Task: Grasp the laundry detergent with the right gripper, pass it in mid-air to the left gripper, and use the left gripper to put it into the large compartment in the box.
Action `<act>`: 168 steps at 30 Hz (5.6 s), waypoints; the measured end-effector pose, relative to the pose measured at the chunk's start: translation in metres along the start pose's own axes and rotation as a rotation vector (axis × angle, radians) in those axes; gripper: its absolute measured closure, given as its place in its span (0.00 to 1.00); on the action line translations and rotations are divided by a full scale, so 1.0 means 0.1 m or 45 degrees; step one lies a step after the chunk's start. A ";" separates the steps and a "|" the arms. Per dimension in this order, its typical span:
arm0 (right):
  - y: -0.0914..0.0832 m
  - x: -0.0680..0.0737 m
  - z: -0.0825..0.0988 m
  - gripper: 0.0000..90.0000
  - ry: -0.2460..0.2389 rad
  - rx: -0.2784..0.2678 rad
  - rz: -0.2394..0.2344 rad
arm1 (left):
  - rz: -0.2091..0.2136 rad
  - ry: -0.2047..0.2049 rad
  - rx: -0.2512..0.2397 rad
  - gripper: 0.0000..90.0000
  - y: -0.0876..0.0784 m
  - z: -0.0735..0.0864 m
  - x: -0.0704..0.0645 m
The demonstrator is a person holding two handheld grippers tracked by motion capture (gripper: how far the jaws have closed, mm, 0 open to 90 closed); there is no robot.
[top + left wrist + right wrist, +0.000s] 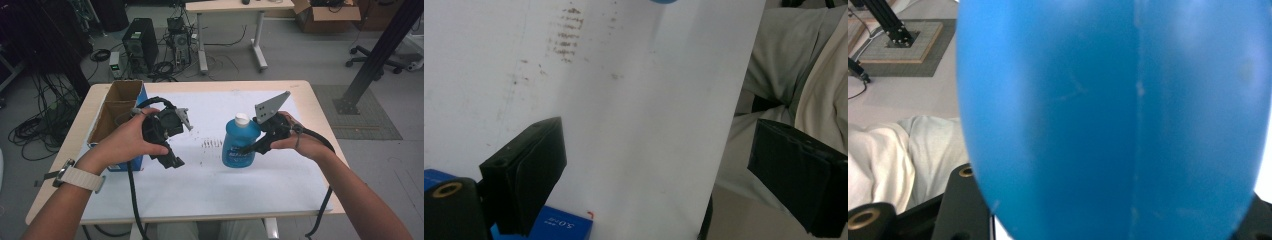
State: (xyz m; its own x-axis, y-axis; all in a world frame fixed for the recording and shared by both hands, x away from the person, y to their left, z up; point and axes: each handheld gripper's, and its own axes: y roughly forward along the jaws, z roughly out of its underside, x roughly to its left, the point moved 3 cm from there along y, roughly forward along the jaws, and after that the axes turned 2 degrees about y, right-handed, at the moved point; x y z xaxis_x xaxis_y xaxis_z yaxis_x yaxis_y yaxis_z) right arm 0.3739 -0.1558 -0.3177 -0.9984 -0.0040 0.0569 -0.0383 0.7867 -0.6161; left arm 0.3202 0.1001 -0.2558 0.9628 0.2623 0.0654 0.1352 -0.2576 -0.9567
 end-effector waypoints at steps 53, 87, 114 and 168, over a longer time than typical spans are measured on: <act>0.33 0.35 -0.69 0.49 -0.131 0.097 -0.197 | 0.038 0.152 -0.025 0.05 -0.40 -0.69 -0.29; 0.39 0.33 -0.75 0.49 -0.131 0.128 -0.201 | 0.063 0.170 -0.011 0.18 -0.28 -0.76 -0.28; 0.43 0.36 -0.73 0.49 -0.142 0.162 -0.216 | 0.067 0.174 -0.014 0.37 -0.25 -0.73 -0.27; 0.07 0.23 -0.29 0.12 0.065 0.170 -0.050 | -0.081 -0.009 0.057 0.42 -0.55 -0.62 -0.13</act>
State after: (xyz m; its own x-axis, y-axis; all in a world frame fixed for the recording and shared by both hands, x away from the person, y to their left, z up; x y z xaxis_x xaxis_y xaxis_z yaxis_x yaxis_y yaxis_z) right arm 0.3521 -0.1329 -0.2977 -0.9927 0.0011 0.1210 -0.0860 0.6973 -0.7116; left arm 0.3152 0.0532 -0.1867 0.9509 0.2832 0.1246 0.1852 -0.1984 -0.9625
